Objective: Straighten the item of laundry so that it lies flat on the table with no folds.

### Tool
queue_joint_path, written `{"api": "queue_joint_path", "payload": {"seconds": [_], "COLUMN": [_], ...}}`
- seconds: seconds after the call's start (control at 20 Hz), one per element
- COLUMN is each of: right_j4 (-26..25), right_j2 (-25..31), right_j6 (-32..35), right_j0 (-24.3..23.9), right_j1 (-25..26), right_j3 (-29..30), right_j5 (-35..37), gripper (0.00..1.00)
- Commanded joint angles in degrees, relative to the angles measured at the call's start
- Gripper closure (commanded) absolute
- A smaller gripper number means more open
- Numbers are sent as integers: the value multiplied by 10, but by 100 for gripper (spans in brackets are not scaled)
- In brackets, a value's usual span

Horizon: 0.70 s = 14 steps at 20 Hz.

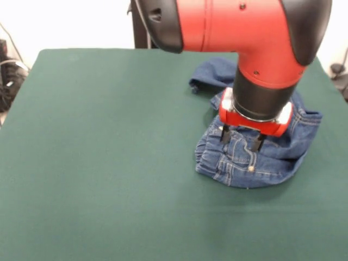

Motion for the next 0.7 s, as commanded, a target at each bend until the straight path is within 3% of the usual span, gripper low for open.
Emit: {"api": "queue_joint_path", "payload": {"seconds": [0.05, 0.3, 0.7], "right_j4": [-65, -105, -72], "right_j2": [-3, 1, 30], "right_j6": [-51, -58, -18], "right_j0": [18, 11, -10], "right_j1": [16, 20, 12], "right_j3": [-33, -43, -22], "right_j5": [-25, -86, -87], "gripper": [0, 0, 0]}}
